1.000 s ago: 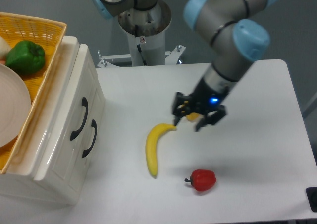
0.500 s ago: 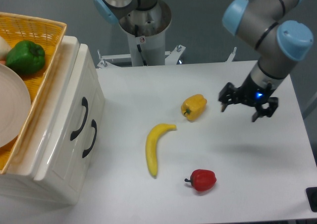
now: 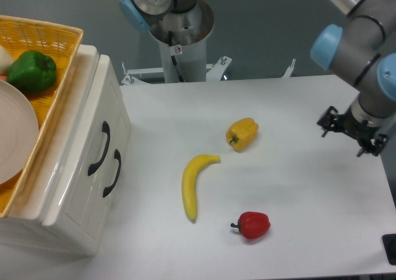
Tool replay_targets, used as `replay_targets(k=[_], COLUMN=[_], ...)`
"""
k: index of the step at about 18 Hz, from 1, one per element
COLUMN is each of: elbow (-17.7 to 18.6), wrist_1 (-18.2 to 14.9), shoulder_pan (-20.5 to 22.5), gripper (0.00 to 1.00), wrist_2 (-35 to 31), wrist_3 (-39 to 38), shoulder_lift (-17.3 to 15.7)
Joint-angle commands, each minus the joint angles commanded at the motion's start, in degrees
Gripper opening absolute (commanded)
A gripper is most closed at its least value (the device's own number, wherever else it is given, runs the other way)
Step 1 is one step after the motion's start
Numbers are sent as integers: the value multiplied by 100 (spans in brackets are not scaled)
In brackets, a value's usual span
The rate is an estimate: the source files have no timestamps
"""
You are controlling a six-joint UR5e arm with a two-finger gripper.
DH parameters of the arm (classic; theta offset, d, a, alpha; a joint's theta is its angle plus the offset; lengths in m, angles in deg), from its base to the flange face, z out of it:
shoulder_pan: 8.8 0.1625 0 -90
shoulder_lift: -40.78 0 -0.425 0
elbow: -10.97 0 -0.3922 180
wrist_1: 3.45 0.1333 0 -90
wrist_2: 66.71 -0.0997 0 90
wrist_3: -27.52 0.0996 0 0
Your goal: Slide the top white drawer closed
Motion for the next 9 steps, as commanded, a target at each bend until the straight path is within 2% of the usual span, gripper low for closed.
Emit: replay_targets(k=[2, 5, 9], elbow=[8, 8, 87], wrist_1=[123, 141, 299], shoulder_pan=[220, 387, 449], gripper=[100, 100, 100], wrist_2=[96, 167, 378], wrist_3=[402, 1378, 1547], shoulder_lift=[44, 44, 71])
